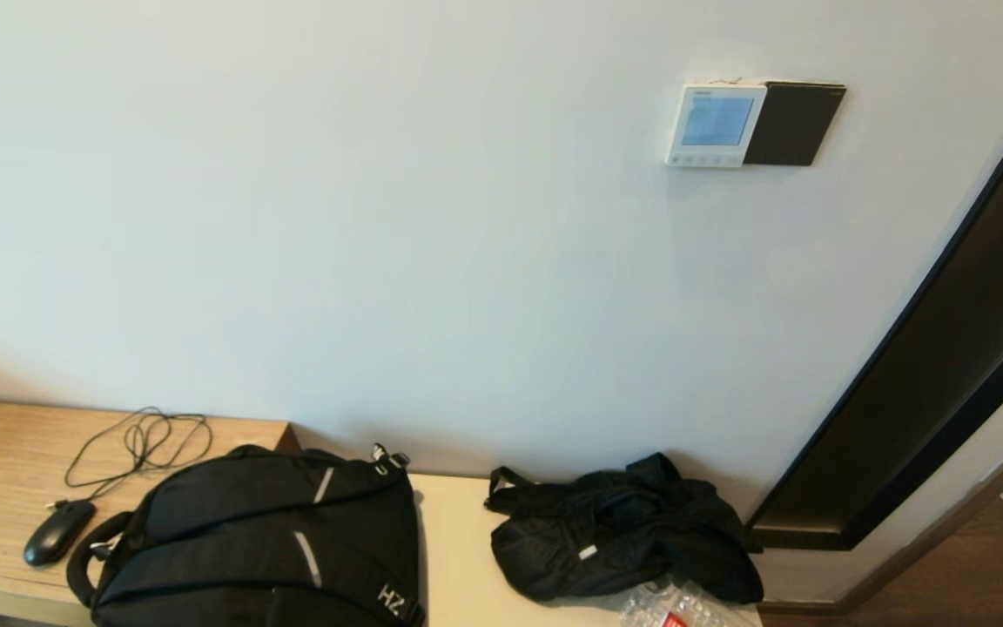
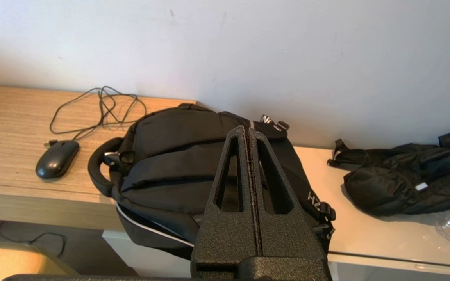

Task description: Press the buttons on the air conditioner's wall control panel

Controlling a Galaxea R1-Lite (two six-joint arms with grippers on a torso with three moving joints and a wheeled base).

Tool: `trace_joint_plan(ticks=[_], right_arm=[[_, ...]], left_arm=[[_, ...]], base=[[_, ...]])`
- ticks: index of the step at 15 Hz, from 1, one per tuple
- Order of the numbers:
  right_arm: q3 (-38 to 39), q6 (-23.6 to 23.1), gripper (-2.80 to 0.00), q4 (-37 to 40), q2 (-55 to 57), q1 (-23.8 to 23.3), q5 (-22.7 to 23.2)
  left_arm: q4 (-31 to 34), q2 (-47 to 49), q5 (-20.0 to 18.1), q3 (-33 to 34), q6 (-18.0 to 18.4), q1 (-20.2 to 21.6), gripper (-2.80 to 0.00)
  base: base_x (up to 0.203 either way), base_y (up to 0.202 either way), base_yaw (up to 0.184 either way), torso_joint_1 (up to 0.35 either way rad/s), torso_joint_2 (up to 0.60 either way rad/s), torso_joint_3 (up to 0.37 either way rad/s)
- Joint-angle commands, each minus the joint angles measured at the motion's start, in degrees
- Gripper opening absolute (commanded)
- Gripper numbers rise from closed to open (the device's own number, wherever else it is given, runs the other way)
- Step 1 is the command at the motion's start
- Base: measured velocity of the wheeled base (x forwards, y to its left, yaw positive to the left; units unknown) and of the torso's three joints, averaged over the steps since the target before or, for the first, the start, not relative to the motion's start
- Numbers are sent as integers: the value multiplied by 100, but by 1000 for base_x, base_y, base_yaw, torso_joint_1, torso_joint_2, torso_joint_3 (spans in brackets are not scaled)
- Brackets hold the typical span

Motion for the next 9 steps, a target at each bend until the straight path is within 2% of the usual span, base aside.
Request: trace_joint_plan(ticks=[1, 9], right_arm=[[-1, -2, -280, -5, 18, 1, 3], [-1, 16, -280, 4, 18, 1, -6]], left_arm=[[3, -2, 2, -4, -8, 1, -280], [3, -2, 2, -1, -6, 1, -280]], base=[[0, 0, 0, 0, 0, 0], [0, 0, 0, 0, 0, 0]])
